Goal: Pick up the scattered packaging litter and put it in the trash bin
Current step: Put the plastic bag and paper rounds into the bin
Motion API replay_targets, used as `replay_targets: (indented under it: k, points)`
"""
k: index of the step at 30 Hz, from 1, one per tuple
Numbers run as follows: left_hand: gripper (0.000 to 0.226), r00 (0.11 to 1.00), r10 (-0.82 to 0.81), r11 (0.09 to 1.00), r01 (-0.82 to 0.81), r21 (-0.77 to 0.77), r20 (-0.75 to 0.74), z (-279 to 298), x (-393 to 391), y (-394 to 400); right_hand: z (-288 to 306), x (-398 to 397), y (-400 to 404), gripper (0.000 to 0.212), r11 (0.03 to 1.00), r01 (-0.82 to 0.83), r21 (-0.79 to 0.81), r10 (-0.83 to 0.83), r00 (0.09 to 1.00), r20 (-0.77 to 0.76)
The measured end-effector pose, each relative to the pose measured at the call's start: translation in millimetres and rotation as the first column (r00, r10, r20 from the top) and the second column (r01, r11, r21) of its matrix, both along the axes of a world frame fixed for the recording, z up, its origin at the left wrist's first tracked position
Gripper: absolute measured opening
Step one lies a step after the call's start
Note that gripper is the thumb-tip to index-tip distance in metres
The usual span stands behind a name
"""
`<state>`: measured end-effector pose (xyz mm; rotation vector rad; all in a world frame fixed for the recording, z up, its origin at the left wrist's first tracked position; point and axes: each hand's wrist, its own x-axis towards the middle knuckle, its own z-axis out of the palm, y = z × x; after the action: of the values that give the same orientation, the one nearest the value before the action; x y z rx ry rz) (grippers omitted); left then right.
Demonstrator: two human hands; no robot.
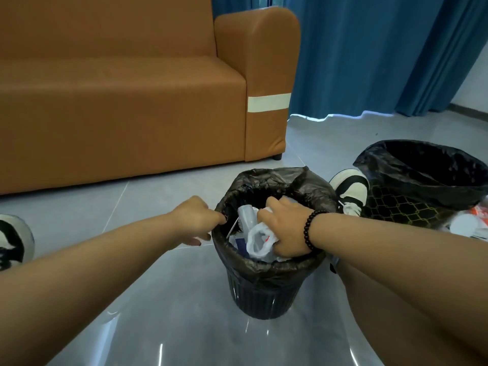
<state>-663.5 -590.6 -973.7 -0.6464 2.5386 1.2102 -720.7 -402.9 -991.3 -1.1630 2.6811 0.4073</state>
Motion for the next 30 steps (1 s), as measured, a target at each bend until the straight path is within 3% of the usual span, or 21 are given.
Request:
replay_targets:
  k: [4, 7, 8, 13, 17, 20, 24, 27, 30]
  points:
    - [0.025, 0.993, -0.072, 0.987, 0.057, 0.147, 0.097, -10.1, -2.2, -2.4, -0.3, -0.9, -6.2, 0.080, 0.991, 0.069, 0.117, -0.091, 0.976, 0.196]
    - [0.028, 0.993, -0.077, 0.978, 0.057, 0.199, 0.094, -14.7, -3.0, -1.9, 10.1, 2.3, -7.3, 0.085, 0.960, 0.249, 0.128, -0.279, 0.822, 0.497]
    - [0.028, 0.994, -0.069, 0.976, 0.050, 0.210, 0.085, -14.8, -2.5, -1.4, 12.1, 2.8, -5.9, 0.083, 0.955, 0.272, 0.118, -0.293, 0.794, 0.533]
    - [0.029, 0.996, -0.051, 0.982, 0.037, 0.183, 0.067, -12.8, 5.8, 0.3, 5.3, 1.8, 12.4, 0.038, 0.987, 0.120, -0.103, -0.088, 0.959, 0.271]
    - [0.030, 0.998, -0.059, 0.988, 0.053, 0.145, 0.036, -2.0, 17.8, 3.2, 3.3, 9.7, 22.6, 0.022, 0.991, -0.012, -0.135, 0.010, 1.000, -0.014]
    - [0.029, 0.999, -0.046, 0.991, 0.046, 0.127, -0.003, 7.9, 35.3, 5.8, 11.4, 23.7, 19.4, 0.020, 0.986, 0.020, -0.168, -0.004, 0.995, 0.099]
    - [0.026, 0.999, -0.003, 0.994, 0.008, 0.110, -0.049, 20.3, 62.6, 7.9, 25.4, 52.0, 16.1, 0.041, 0.959, 0.099, -0.266, -0.022, 0.960, 0.279]
    - [0.023, 0.995, 0.049, 0.994, -0.040, 0.099, -0.083, 34.7, 84.7, 7.0, 42.9, 69.6, 15.5, 0.042, 0.871, 0.253, -0.422, -0.032, 0.885, 0.464]
    - [0.023, 0.988, 0.104, 0.991, -0.093, 0.098, -0.113, 55.2, 104.5, 3.1, 59.6, 86.3, 18.2, 0.044, 0.782, 0.276, -0.558, 0.000, 0.896, 0.444]
